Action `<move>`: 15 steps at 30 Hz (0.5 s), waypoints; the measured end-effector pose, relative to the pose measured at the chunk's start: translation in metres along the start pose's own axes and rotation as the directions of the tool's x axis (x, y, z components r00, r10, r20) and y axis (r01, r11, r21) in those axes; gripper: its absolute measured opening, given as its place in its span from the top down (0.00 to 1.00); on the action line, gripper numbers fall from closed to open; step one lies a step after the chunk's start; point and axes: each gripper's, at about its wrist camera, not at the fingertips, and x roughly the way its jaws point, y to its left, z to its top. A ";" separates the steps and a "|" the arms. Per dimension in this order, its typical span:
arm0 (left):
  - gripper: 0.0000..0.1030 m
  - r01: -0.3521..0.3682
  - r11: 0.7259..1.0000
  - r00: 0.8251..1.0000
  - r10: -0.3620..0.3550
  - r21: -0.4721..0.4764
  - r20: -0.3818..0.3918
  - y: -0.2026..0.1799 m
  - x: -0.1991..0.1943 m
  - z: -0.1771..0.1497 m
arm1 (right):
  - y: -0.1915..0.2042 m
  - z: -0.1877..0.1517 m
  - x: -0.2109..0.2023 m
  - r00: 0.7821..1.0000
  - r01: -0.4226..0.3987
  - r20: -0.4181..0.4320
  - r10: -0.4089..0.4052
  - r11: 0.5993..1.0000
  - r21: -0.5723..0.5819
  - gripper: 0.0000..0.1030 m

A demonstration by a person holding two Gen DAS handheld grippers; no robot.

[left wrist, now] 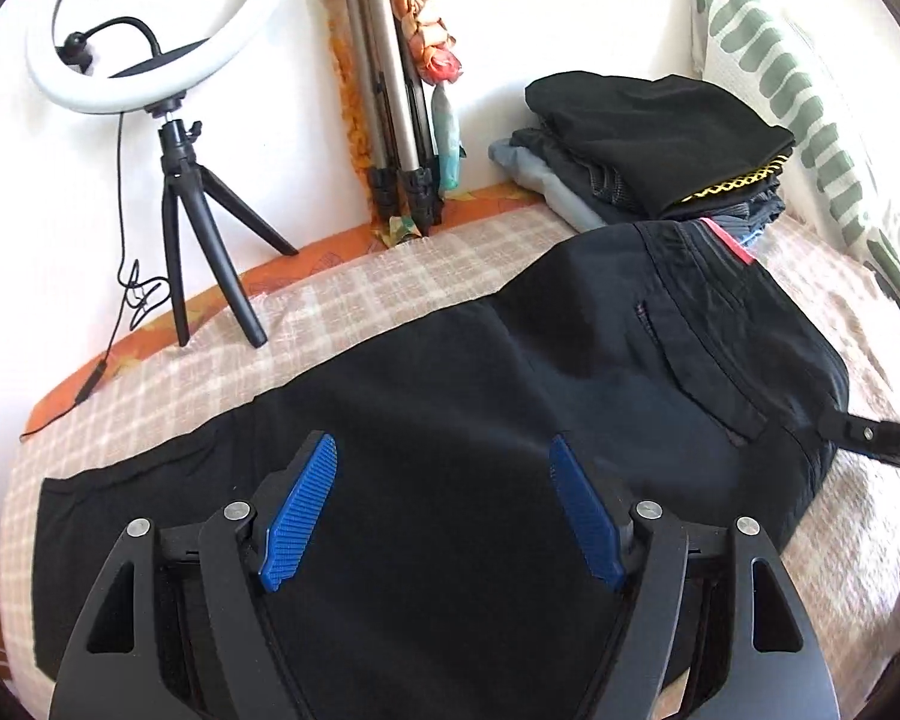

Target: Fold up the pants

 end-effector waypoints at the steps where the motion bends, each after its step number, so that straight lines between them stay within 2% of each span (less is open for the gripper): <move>1: 0.28 -0.020 1.000 1.000 0.020 0.000 -0.013 -0.003 0.014 0.004 | 0.001 -0.002 0.000 1.000 -0.001 0.001 0.001 1.000 -0.008 0.55; 6: 0.26 -0.134 0.989 0.986 0.139 0.058 -0.089 -0.016 0.070 0.003 | 0.007 0.001 0.008 1.000 -0.006 0.025 0.007 1.000 -0.030 0.46; 7: 0.26 -0.136 0.990 0.988 0.139 0.045 -0.065 -0.015 0.070 0.003 | 0.009 0.003 0.011 1.000 -0.003 0.030 0.004 0.999 -0.035 0.46; 9: 0.26 -0.112 0.993 0.990 0.114 0.022 -0.079 -0.009 0.071 0.004 | 0.010 0.004 0.015 0.999 -0.006 0.048 0.007 0.999 -0.039 0.47; 10: 0.27 -0.104 0.995 0.991 0.104 0.011 -0.082 -0.006 0.070 0.004 | 0.011 0.005 0.017 0.999 -0.006 0.049 0.008 0.999 -0.041 0.51; 12: 0.27 -0.119 0.993 0.989 0.120 0.017 -0.082 -0.004 0.063 0.003 | 0.013 0.007 0.021 0.999 0.002 0.038 -0.001 0.999 -0.040 0.70; 15: 0.27 -0.096 0.995 0.994 0.097 0.009 -0.056 0.001 0.039 -0.005 | 0.015 0.011 0.019 0.999 -0.014 0.040 0.016 0.999 -0.048 0.77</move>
